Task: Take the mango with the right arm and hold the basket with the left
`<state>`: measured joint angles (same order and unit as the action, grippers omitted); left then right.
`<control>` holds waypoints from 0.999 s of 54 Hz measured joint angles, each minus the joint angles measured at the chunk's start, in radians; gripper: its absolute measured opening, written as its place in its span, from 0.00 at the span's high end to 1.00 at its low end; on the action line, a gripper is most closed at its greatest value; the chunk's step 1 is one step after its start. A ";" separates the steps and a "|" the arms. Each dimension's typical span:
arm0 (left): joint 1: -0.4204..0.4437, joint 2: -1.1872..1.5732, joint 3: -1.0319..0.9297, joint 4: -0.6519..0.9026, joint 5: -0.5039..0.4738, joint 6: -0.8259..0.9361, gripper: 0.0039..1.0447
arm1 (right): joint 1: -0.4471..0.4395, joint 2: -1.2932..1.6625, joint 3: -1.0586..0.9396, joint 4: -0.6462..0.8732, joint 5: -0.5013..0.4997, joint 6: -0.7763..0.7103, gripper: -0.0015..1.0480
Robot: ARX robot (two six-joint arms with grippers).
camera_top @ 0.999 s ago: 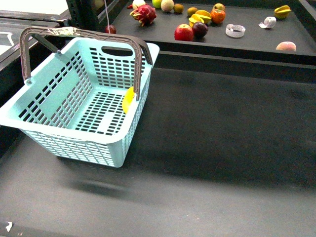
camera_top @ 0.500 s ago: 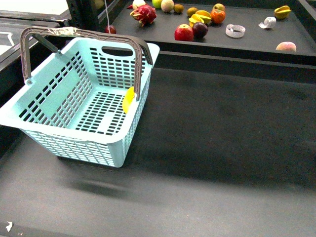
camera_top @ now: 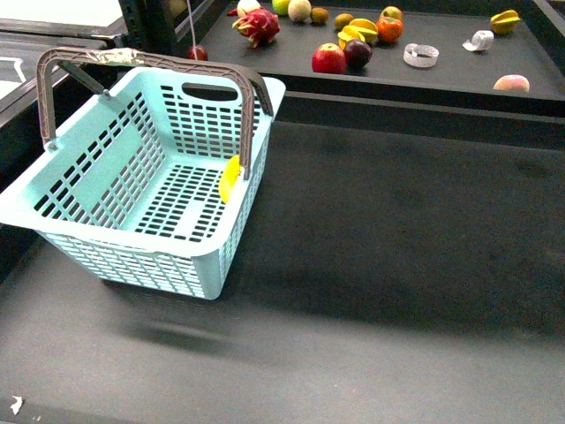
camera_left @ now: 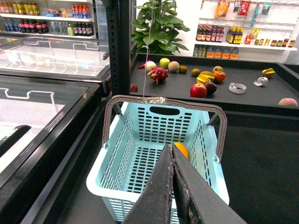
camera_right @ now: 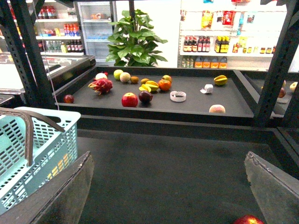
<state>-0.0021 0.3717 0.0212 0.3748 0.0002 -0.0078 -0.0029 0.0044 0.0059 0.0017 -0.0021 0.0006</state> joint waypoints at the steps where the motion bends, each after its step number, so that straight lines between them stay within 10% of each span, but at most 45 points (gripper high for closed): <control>1: 0.000 -0.009 0.000 -0.008 0.000 0.000 0.98 | 0.000 0.000 0.000 0.000 0.000 0.000 0.08; 54: 0.000 -0.367 0.000 -0.372 0.000 0.000 0.98 | 0.000 0.000 0.000 0.000 0.000 0.000 0.08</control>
<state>-0.0021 0.0048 0.0216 0.0025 0.0006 -0.0074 -0.0029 0.0044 0.0059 0.0017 -0.0021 0.0006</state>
